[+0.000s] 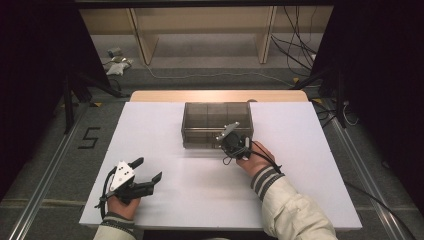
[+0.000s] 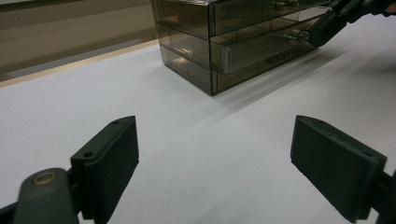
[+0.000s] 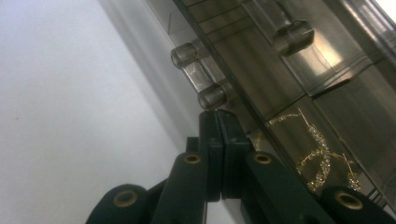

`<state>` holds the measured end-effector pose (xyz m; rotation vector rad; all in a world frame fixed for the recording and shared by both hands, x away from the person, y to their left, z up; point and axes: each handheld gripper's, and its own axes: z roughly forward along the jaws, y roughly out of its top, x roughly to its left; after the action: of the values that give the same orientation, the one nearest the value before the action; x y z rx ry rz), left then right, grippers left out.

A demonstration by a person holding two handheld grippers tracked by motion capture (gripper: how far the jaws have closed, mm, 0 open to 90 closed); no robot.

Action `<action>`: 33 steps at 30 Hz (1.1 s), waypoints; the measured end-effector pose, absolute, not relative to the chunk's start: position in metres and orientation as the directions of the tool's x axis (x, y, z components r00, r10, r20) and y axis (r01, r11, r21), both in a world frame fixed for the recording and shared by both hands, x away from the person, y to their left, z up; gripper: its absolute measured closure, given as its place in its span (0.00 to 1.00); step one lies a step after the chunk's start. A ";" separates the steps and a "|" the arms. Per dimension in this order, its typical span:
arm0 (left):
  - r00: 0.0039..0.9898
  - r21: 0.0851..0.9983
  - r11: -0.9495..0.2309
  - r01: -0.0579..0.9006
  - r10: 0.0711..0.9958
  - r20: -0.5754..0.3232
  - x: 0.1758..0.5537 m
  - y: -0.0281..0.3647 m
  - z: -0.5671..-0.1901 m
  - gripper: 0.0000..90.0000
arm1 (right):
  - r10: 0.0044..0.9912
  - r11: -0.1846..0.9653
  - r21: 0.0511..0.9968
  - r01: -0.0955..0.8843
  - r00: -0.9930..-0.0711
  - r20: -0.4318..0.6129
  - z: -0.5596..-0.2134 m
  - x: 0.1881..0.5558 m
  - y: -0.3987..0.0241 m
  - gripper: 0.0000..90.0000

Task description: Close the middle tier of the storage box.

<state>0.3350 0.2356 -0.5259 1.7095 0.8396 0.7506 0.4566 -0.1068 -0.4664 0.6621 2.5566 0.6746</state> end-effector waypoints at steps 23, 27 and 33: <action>0.546 0.955 -0.235 0.179 0.832 0.103 0.333 0.237 -0.528 0.17 | 0.572 0.744 0.570 0.349 -0.773 -0.274 -0.468 0.474 -0.107 1.00; 0.543 0.955 -0.235 0.179 0.834 0.103 0.333 0.237 -0.528 0.17 | 0.573 0.744 0.570 0.350 -0.773 -0.273 -0.469 0.474 -0.107 0.99; 0.539 0.956 -0.230 0.183 0.837 0.098 0.335 0.237 -0.528 0.17 | 0.564 0.744 0.571 0.347 -0.784 -0.259 -0.464 0.469 -0.110 0.97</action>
<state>0.3345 0.2374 -0.5277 1.7241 0.8588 0.7754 0.4687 -0.1095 -0.4636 0.6951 2.5251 0.7090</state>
